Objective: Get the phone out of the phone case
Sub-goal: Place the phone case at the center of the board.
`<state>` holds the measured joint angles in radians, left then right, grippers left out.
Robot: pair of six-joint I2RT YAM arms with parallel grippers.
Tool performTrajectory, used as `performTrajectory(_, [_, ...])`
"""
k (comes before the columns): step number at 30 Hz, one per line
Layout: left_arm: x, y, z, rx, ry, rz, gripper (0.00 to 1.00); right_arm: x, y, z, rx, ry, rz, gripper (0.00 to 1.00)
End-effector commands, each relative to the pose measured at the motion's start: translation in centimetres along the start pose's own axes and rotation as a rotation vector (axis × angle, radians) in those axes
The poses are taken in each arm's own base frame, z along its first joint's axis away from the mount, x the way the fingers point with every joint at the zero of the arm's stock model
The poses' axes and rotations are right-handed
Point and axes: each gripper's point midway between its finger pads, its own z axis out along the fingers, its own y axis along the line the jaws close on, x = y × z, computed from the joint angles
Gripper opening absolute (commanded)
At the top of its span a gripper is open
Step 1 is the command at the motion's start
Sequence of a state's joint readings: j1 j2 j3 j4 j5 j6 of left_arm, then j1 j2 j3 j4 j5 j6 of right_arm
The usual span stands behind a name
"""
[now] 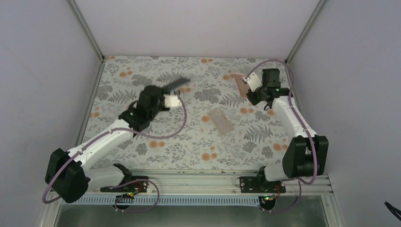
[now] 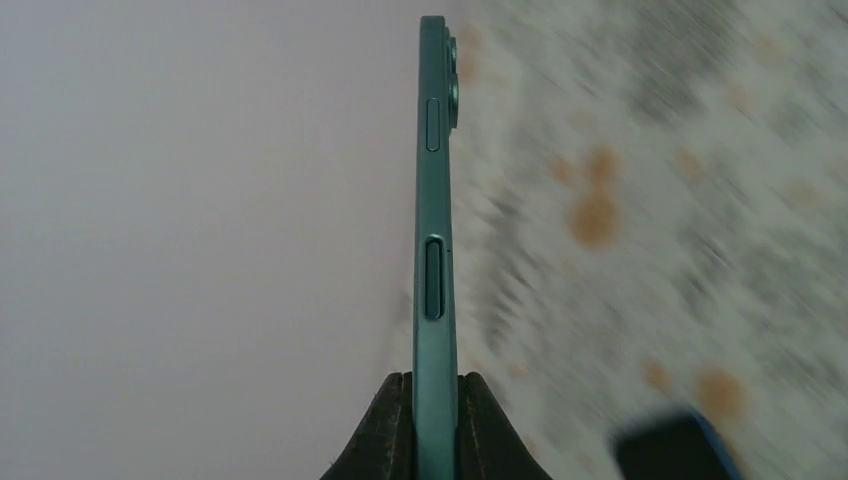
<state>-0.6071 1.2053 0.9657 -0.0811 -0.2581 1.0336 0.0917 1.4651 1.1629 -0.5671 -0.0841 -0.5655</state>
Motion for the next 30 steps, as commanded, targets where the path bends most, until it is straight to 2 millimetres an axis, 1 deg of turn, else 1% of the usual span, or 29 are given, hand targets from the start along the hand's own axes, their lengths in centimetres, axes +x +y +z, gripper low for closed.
performTrajectory(1, [3.8, -3.2, -1.8, -0.036, 0.093, 0.118, 0.02, 1.8, 1.5, -1.1, -0.105, -0.023, 0.059, 0.04])
performTrajectory(3, [5.8, -6.4, -1.7, 0.000, 0.128, 0.143, 0.02, 3.0, 2.0, -0.9, -0.156, -0.008, 0.090, 0.04])
performTrajectory(5, [7.3, -9.0, -1.5, 0.028, 0.150, 0.145, 0.02, 4.4, 2.6, -0.1, -0.222, 0.010, 0.124, 0.04])
performTrajectory(9, [9.1, -13.0, -0.5, 0.103, 0.176, 0.147, 0.02, 6.5, 4.0, 1.6, -0.383, 0.042, 0.205, 0.04])
performTrajectory(12, [9.8, -15.3, 0.3, 0.161, 0.194, 0.155, 0.02, 8.2, 5.1, 3.3, -0.453, 0.112, 0.245, 0.04])
performTrajectory(15, [10.4, -17.6, 0.7, 0.220, 0.209, 0.169, 0.02, 10.7, 5.9, 4.8, -0.485, 0.210, 0.285, 0.04])
performTrajectory(17, [10.5, -18.9, 0.5, 0.254, 0.205, 0.174, 0.02, 11.9, 5.9, 5.3, -0.491, 0.252, 0.316, 0.04])
performTrajectory(19, [10.4, -20.2, 0.3, 0.286, 0.200, 0.181, 0.02, 12.9, 5.4, 5.6, -0.480, 0.281, 0.346, 0.04])
performTrajectory(20, [10.3, -20.6, 0.2, 0.300, 0.195, 0.180, 0.02, 13.3, 5.2, 5.7, -0.472, 0.293, 0.355, 0.07])
performTrajectory(21, [10.1, -21.2, 0.0, 0.323, 0.186, 0.180, 0.07, 13.5, 4.9, 5.7, -0.464, 0.301, 0.363, 0.12])
performTrajectory(22, [10.1, -21.9, -0.3, 0.354, 0.181, 0.182, 0.16, 13.7, 4.7, 5.7, -0.460, 0.310, 0.370, 0.17])
performTrajectory(23, [10.0, -22.6, -0.6, 0.383, 0.176, 0.183, 0.29, 13.8, 4.5, 5.6, -0.458, 0.316, 0.375, 0.21])
performTrajectory(24, [9.9, -23.1, -0.9, 0.406, 0.171, 0.183, 0.41, 13.7, 4.3, 5.5, -0.453, 0.320, 0.380, 0.27])
performTrajectory(27, [9.8, -24.5, -1.9, 0.471, 0.162, 0.182, 0.72, 13.3, 3.5, 5.0, -0.437, 0.321, 0.391, 0.41])
performTrajectory(28, [9.7, -24.9, -2.2, 0.490, 0.154, 0.181, 0.81, 13.1, 3.2, 4.8, -0.430, 0.321, 0.392, 0.45])
performTrajectory(30, [9.4, -25.3, -2.9, 0.513, 0.131, 0.178, 0.89, 12.7, 2.8, 4.4, -0.420, 0.325, 0.395, 0.52])
